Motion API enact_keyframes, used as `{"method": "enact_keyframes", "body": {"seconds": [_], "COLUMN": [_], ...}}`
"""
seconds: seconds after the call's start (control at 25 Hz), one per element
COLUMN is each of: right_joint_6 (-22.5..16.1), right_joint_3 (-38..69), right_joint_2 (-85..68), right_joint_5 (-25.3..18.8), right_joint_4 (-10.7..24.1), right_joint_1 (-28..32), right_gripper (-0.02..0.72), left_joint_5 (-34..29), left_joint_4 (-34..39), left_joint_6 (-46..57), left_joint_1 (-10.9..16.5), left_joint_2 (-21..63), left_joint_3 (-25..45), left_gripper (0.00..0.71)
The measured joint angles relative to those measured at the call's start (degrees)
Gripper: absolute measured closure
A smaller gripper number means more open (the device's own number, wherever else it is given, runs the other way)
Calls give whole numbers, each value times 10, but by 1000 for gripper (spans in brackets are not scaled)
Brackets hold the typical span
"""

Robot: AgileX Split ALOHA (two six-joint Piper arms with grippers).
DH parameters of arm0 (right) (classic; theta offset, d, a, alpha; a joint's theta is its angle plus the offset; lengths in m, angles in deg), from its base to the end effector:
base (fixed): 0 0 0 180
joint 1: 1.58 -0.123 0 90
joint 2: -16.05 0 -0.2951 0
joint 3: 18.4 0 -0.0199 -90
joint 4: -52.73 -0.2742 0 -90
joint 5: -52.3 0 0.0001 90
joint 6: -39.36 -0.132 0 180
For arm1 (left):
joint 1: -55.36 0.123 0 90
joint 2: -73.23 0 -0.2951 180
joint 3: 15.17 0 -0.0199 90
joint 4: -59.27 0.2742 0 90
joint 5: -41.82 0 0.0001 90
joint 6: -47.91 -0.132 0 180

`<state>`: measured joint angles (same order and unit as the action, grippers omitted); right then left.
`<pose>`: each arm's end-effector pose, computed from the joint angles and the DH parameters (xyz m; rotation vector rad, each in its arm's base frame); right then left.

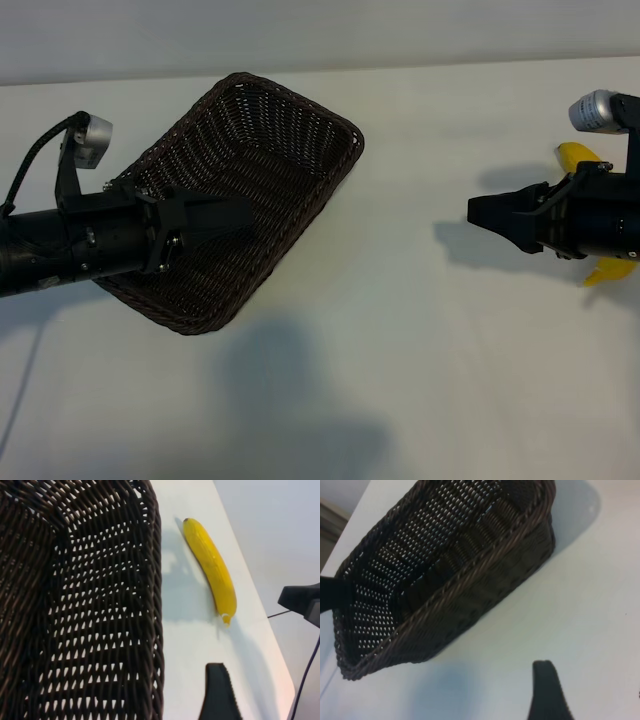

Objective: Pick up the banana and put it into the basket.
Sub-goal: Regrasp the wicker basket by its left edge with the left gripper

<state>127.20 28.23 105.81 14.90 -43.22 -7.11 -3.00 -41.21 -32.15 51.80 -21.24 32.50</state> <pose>0.2716 0.1065 0.1631 -0.2568 2.2580 0.8814 0.2716 -0.1086 0.1495 -0.0123 2.3030 -1.1314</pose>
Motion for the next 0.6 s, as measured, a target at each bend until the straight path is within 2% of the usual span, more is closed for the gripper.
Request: {"method": "enact_keyframes", "body": {"seconds": [0.6], "right_joint_6": [-1], "right_joint_3": [0], "right_joint_2": [0], "right_joint_5": [0], "right_joint_4": [0], "right_joint_1": [0], "right_gripper": [259], "left_joint_5": [59], "left_joint_4": [1], "left_joint_6": [-1], "left_joint_1": [0], "left_joint_2": [0], "left_joint_3": [0], "left_gripper": [204]}}
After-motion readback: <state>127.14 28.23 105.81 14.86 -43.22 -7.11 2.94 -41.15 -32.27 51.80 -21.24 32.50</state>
